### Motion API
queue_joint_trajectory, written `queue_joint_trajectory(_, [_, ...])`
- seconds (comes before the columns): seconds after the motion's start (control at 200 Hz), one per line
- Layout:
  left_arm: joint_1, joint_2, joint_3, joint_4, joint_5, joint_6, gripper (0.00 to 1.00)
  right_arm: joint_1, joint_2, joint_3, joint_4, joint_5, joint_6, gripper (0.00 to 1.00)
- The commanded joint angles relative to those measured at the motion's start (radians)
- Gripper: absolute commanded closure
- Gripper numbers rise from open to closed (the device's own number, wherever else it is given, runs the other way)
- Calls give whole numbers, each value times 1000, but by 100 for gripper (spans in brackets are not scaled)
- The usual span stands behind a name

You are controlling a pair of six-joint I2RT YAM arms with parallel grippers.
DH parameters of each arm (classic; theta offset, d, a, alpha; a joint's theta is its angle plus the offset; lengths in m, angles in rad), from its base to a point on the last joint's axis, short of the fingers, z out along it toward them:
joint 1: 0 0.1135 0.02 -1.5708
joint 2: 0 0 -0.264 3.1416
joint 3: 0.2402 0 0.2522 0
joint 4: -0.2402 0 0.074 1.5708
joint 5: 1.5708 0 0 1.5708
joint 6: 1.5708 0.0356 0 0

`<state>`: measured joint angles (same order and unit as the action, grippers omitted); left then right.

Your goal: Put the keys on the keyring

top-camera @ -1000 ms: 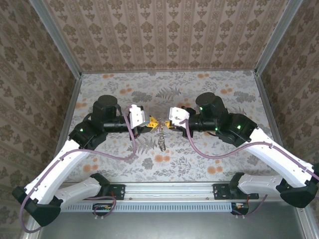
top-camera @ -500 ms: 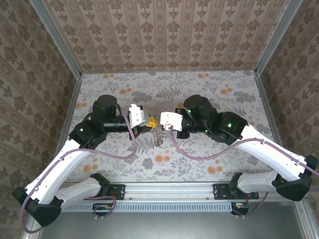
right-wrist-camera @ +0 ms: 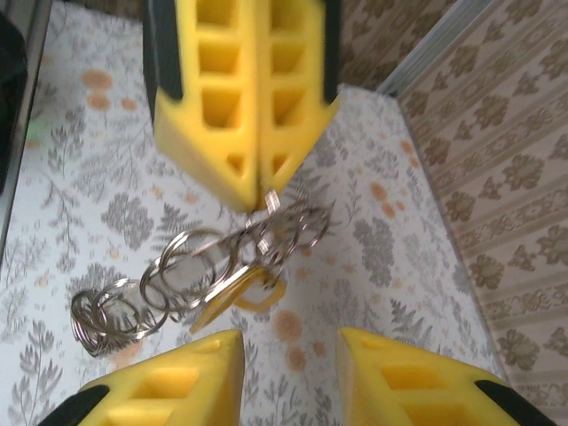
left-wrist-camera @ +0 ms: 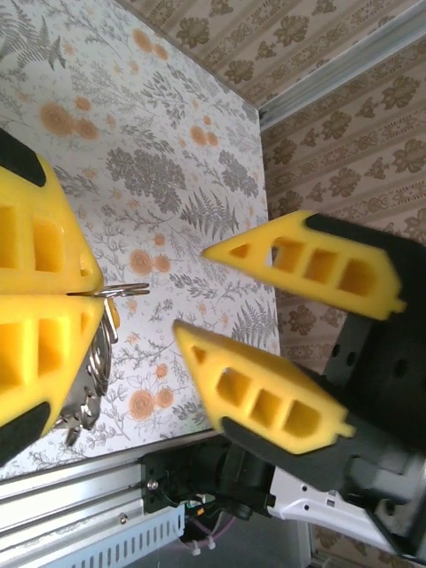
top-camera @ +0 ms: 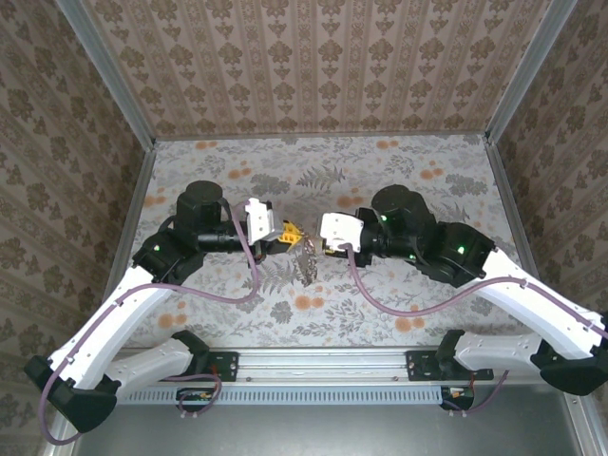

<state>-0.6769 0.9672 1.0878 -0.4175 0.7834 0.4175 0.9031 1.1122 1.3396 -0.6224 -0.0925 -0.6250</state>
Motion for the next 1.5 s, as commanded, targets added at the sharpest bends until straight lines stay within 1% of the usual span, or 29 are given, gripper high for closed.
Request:
queue_joint_trajectory(0.0, [7, -11, -3, 41, 78, -22, 100, -13, -14, -7, 82, -91, 60, 67])
queue_joint_trajectory(0.1, [7, -18, -3, 41, 94, -26, 100, -20, -5, -8, 130, -162, 83, 67])
queue_joint_trajectory(0.195, [7, -24, -9, 43, 97, -26, 100, -21, 10, -4, 129, -212, 91, 68])
queue_joint_trajectory(0.44, [8, -40, -22, 70, 101, -45, 100, -23, 18, -9, 110, -267, 100, 68])
queue_joint_trajectory(0.77, [8, -48, -27, 88, 116, -61, 100, -33, 6, -43, 118, -270, 115, 68])
queue_joint_trajectory(0.975, [8, -48, -13, 94, 136, -71, 100, -85, -6, -78, 192, -358, 159, 71])
queue_joint_trajectory(1.225, [7, -37, -18, 82, 130, -62, 100, -89, -9, -106, 245, -424, 170, 72])
queue_joint_trajectory(1.28, [7, -37, -20, 88, 131, -63, 100, -91, -8, -111, 252, -431, 174, 76])
queue_joint_trajectory(1.37, [7, -38, -21, 95, 129, -66, 100, -91, 0, -109, 237, -429, 173, 87])
queue_joint_trajectory(1.445, [7, -37, -20, 103, 131, -71, 100, -92, -2, -113, 230, -423, 173, 89])
queue_joint_trajectory(1.495, [7, -37, -22, 105, 131, -73, 100, -93, -5, -115, 229, -420, 171, 94])
